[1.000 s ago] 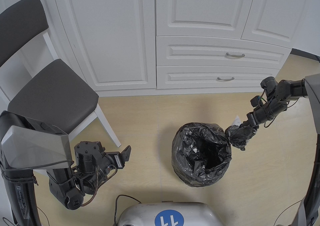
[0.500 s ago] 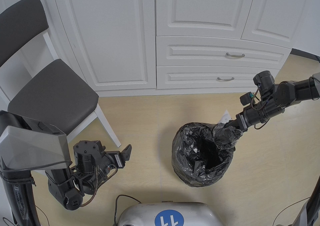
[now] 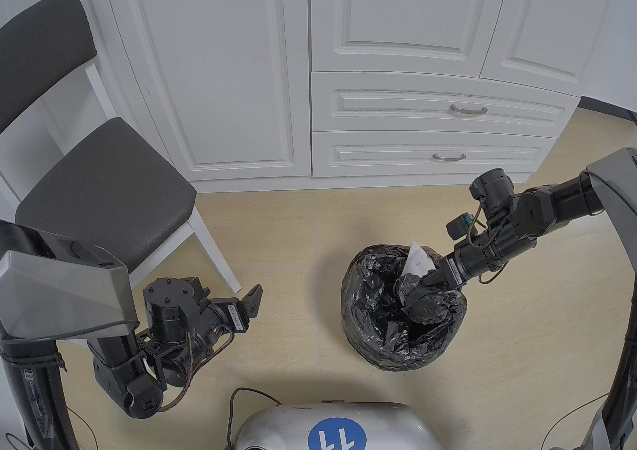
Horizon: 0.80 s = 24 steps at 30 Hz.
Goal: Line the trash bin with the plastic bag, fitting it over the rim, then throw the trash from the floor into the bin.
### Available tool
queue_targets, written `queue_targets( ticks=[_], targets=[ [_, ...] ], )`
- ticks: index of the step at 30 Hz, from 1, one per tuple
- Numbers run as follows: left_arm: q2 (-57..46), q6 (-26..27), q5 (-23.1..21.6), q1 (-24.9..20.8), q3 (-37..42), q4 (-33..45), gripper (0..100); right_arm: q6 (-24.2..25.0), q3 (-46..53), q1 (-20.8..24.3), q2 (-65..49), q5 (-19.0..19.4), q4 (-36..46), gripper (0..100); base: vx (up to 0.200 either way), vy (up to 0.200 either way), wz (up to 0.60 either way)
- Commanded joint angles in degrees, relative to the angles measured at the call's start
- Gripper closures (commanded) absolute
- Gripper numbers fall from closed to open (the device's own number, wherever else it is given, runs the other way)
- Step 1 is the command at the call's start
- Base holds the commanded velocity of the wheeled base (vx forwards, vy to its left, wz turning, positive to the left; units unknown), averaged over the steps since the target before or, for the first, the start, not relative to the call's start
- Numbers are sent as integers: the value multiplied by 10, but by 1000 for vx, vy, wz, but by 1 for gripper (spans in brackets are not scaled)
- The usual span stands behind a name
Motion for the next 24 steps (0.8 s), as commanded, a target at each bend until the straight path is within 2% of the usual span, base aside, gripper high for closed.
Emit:
queue_targets(
  ticks=[1, 6, 14, 16, 24],
  targets=[
    [-4, 0, 0, -1, 1, 0, 0, -3, 21, 17, -17, -1, 1, 100, 0, 0, 0],
    [-4, 0, 0, -1, 1, 0, 0, -18, 52, 48, -32, -5, -1, 100, 0, 0, 0],
    [-4, 0, 0, -1, 1, 0, 0, -15, -4, 35, 55, -20, -1, 100, 0, 0, 0],
    [-3, 1, 0, 0, 1, 0, 0, 0, -30, 22, 82, -33, -3, 100, 0, 0, 0],
    [0, 0, 0, 0, -1, 0, 0, 62, -101, -7, 133, -32, -9, 100, 0, 0, 0]
  ],
)
